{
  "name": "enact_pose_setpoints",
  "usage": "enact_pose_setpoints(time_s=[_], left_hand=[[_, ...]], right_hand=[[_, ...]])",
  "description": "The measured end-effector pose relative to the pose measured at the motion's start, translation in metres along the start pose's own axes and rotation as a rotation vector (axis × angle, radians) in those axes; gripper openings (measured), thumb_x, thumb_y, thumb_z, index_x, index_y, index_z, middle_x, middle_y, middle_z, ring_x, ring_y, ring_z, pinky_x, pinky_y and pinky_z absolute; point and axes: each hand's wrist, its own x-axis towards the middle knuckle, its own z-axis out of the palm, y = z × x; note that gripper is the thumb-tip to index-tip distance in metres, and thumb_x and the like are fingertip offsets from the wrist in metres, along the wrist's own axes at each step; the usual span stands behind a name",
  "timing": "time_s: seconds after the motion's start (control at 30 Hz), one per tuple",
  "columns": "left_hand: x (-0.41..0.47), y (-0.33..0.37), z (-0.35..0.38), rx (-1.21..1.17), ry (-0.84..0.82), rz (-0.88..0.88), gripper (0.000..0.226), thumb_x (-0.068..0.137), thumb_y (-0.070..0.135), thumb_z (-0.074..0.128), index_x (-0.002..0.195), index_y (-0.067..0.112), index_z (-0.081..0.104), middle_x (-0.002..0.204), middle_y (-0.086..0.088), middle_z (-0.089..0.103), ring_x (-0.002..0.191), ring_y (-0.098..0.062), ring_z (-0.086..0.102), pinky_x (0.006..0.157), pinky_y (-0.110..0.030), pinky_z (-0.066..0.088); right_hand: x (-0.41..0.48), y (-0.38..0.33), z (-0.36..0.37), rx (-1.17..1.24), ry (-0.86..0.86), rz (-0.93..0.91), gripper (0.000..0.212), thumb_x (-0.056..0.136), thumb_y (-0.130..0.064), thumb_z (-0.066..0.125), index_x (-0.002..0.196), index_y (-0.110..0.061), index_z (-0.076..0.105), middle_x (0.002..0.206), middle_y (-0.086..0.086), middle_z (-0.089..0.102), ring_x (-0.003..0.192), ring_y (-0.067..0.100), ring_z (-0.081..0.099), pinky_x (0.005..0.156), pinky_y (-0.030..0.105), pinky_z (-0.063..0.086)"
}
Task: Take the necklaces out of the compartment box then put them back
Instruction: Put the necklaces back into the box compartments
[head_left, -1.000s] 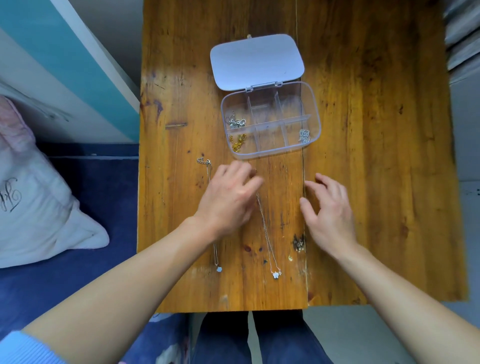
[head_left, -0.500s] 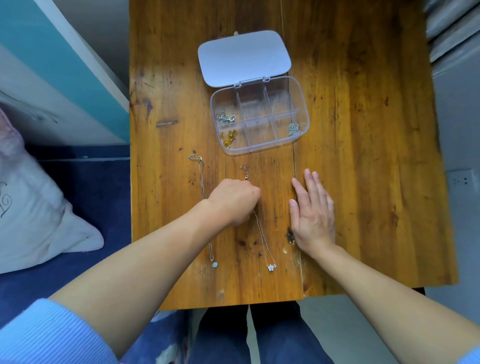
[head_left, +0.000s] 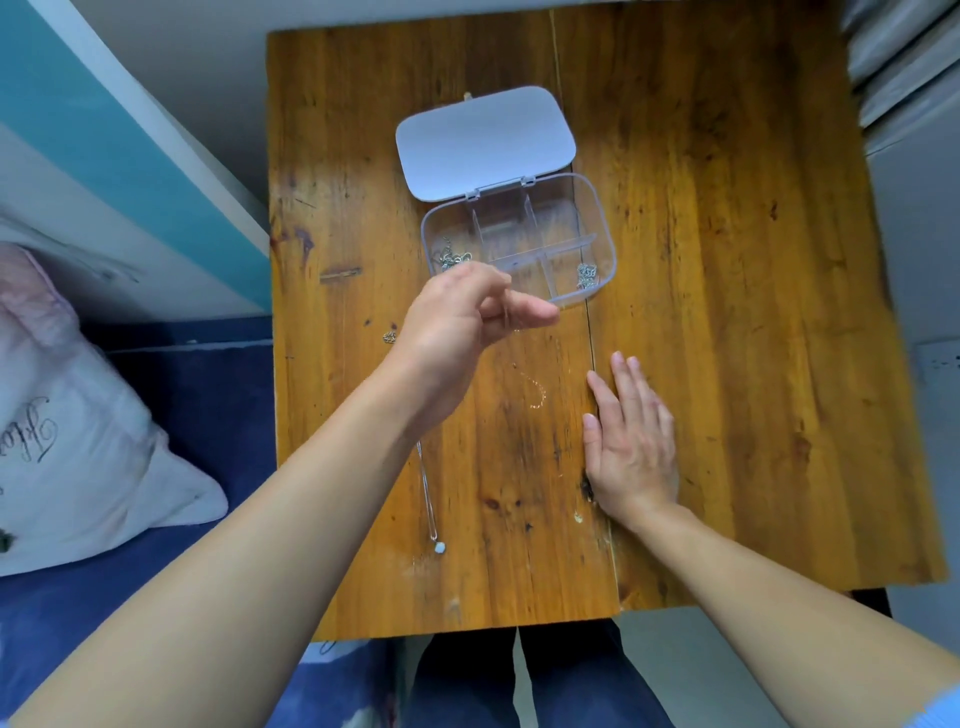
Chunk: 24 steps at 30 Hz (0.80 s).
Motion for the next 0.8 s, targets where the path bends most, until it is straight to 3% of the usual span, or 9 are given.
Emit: enact_pose_setpoints(time_s=[0.07,0.13,0.37,0.5,0.7,0.8], left_hand=[[0.014,0.015,0.003,-0.169,0.097,-0.011,0.021,0.096,0.01,0.038,0.079,0.007,0.05,0.06,-0.006,0.062,0.072,-0.029,0.071,0.079,-0.033,0.053],[0.03,0.03,0.005,-0.278,0.175,-0.017,0.024,0.097,0.012,0.039,0.075,0.011,0.048,0.053,-0.002,0.051,0.058,-0.023,0.064,0.08,-0.036,0.051],[0.081,0.059,0.014,-0.302,0.276,-0.044,0.015,0.095,0.013,0.042,0.082,0.01,0.049,0.049,-0.001,0.044,0.045,-0.016,0.048,0.062,-0.031,0.056],[0.104,0.055,0.017,-0.247,0.343,-0.053,0.015,0.095,0.013,0.043,0.083,0.01,0.05,0.046,0.0,0.046,0.045,-0.017,0.052,0.065,-0.032,0.057],[0.127,0.035,0.015,-0.128,0.376,-0.105,0.022,0.096,0.012,0.042,0.116,0.005,0.049,0.056,-0.005,0.064,0.07,-0.024,0.071,0.072,-0.031,0.053],[0.132,0.03,0.012,-0.045,0.378,-0.084,0.019,0.095,0.012,0.044,0.112,0.006,0.05,0.066,-0.008,0.068,0.08,-0.026,0.072,0.079,-0.034,0.051]], right_hand=[[0.0,0.0,0.0,0.0,-0.002,0.001,0.049,0.098,-0.032,0.031,0.143,-0.014,0.041,0.158,0.01,0.026,0.147,0.024,0.017,0.114,0.045,0.019],[0.001,0.0,0.0,-0.001,-0.002,-0.001,0.049,0.098,-0.031,0.032,0.143,-0.014,0.041,0.158,0.01,0.026,0.147,0.023,0.016,0.115,0.043,0.017],[0.001,0.0,-0.002,-0.004,0.011,-0.001,0.049,0.098,-0.03,0.033,0.143,-0.013,0.042,0.157,0.01,0.027,0.147,0.023,0.016,0.115,0.04,0.014],[0.002,-0.001,-0.002,-0.014,0.024,-0.008,0.048,0.097,-0.028,0.035,0.142,-0.013,0.043,0.156,0.012,0.029,0.146,0.025,0.019,0.115,0.039,0.013],[0.003,-0.001,-0.001,-0.015,0.019,-0.01,0.048,0.097,-0.028,0.036,0.142,-0.013,0.043,0.156,0.012,0.029,0.146,0.025,0.019,0.115,0.038,0.012],[0.004,-0.001,-0.002,-0.019,0.014,-0.012,0.049,0.097,-0.028,0.036,0.142,-0.012,0.043,0.156,0.013,0.03,0.146,0.026,0.02,0.115,0.039,0.013]])
